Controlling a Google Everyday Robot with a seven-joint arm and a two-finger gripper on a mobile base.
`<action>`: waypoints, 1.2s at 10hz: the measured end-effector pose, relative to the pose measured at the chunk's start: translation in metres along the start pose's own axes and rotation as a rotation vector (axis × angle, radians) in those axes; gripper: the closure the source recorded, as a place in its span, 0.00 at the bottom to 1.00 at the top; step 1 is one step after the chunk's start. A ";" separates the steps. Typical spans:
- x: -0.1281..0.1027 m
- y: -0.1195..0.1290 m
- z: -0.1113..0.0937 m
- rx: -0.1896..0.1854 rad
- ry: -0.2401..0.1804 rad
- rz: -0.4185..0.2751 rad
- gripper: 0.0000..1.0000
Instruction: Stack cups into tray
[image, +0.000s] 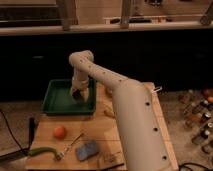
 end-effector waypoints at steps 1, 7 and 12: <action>0.001 0.000 0.000 0.000 -0.004 0.002 0.20; 0.002 0.003 0.000 -0.005 -0.013 0.000 0.20; -0.003 0.010 -0.028 0.039 0.041 -0.004 0.20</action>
